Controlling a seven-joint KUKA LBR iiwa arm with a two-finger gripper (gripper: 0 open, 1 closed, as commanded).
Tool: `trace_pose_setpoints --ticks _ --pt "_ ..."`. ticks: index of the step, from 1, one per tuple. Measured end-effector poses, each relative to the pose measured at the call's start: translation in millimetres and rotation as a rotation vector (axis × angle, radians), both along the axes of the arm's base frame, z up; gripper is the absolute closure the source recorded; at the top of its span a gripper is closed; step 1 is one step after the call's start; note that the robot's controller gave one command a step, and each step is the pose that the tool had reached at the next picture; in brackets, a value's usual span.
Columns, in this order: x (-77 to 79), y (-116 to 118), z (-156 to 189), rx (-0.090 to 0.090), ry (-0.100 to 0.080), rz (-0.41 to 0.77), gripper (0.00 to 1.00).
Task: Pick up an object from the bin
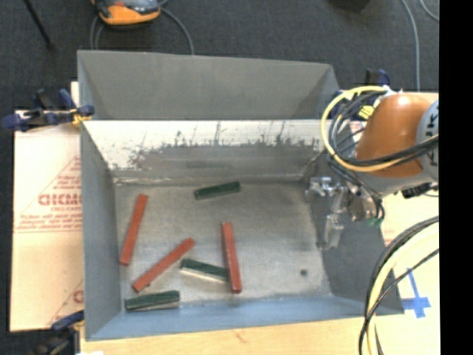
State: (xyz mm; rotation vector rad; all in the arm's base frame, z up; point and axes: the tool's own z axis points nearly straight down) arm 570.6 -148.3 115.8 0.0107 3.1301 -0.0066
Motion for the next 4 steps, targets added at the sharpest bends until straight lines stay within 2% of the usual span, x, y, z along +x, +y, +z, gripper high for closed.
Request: trace_pose_setpoints --ticks 1,2,3,4 --pt "-25.0 15.2 -28.2 0.002 0.016 0.017 0.00" --pt "-25.0 15.2 -28.2 0.002 0.016 0.017 0.00" --pt "-28.7 52.1 -19.7 0.004 0.008 0.101 0.00" --pt "-21.2 87.6 -31.0 0.004 0.008 0.087 1.00"
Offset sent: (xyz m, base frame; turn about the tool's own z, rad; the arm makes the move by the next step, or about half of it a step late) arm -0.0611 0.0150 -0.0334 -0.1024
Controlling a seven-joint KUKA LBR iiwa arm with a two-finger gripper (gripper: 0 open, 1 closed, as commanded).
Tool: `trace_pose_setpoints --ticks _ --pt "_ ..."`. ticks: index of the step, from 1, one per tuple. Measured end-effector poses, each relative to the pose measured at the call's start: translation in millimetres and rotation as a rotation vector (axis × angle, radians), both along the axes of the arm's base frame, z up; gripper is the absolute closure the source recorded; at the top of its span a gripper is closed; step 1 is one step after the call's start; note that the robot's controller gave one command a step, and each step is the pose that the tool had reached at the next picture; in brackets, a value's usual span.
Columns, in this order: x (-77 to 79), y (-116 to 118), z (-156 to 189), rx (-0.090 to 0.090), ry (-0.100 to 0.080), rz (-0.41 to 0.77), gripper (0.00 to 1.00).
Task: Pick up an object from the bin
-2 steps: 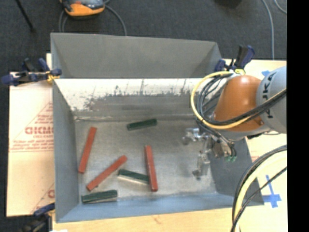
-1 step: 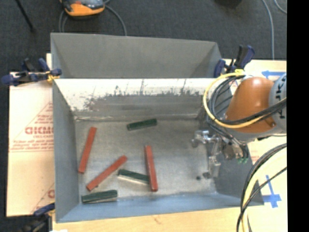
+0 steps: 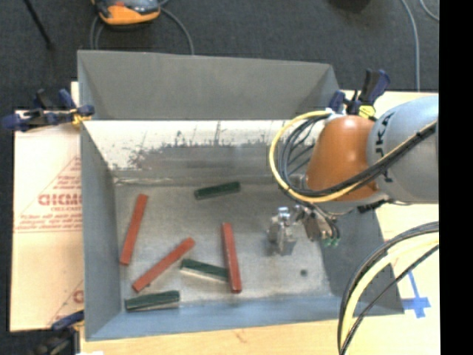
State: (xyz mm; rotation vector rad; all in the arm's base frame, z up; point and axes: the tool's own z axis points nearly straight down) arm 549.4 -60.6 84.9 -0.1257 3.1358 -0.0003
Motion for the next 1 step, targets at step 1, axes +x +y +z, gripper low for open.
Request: trace_pose_setpoints --ticks 1 --pt "-0.1 -0.7 0.0 -0.002 0.000 0.001 0.00"
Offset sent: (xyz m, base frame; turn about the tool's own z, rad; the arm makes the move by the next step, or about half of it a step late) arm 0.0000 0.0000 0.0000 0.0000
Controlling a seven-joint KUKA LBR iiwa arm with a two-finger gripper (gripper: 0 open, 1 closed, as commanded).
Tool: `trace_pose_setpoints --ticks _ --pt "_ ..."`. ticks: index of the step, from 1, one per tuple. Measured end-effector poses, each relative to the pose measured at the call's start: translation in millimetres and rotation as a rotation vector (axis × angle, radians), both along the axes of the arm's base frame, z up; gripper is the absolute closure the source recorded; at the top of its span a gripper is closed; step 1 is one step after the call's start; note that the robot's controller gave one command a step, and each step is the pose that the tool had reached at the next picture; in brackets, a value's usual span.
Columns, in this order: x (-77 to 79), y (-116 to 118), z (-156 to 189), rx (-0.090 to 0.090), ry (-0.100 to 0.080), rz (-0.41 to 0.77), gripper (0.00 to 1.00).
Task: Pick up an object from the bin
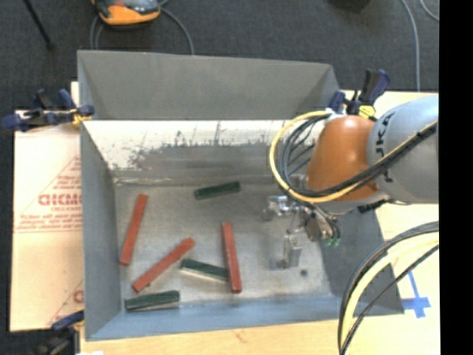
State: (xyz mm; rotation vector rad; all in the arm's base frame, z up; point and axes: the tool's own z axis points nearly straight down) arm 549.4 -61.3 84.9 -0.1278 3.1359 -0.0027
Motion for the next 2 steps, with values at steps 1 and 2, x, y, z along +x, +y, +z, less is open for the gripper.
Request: trace_pose_setpoints --ticks 1,2 --pt "0.0 -0.1 0.0 0.000 0.000 0.000 0.00" --pt "-14.2 27.1 9.3 -0.002 0.003 0.036 0.00"
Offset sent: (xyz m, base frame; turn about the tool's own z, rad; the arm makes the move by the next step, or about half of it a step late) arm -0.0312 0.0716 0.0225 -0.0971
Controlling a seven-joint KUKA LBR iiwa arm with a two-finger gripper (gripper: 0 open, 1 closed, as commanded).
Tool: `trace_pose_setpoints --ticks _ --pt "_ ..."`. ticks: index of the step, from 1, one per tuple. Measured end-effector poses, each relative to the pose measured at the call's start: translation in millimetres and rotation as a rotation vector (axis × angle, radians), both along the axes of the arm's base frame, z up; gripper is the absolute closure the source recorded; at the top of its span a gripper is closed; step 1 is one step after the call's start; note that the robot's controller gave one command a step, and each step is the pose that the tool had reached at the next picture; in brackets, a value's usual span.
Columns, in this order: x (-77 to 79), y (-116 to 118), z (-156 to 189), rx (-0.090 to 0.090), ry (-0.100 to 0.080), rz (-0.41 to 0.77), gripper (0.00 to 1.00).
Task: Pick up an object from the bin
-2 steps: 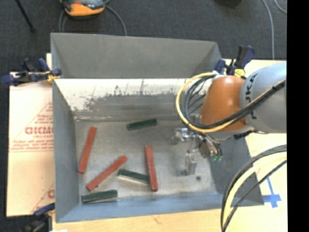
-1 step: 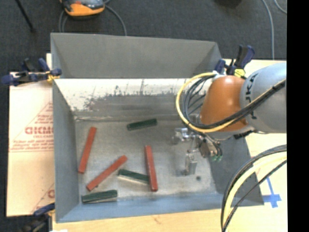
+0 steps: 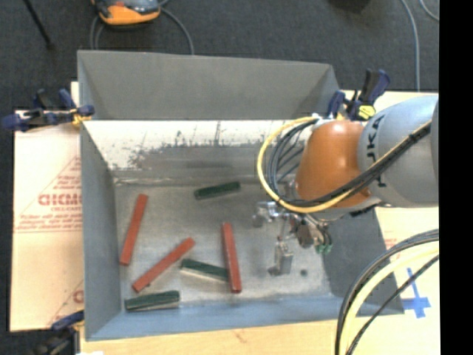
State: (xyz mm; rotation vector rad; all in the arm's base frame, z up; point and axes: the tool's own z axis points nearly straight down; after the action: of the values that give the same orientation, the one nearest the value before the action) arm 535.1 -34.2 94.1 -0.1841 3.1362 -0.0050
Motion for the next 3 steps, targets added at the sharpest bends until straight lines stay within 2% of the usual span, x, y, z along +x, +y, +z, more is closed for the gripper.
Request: trace_pose_setpoints --ticks 1,2,3 --pt "-1.7 37.4 -6.3 0.004 -0.003 0.028 0.00" --pt "-21.6 56.3 -16.7 0.004 -0.003 0.060 0.00" --pt "-49.7 98.9 -9.7 0.003 0.000 -0.097 1.00"
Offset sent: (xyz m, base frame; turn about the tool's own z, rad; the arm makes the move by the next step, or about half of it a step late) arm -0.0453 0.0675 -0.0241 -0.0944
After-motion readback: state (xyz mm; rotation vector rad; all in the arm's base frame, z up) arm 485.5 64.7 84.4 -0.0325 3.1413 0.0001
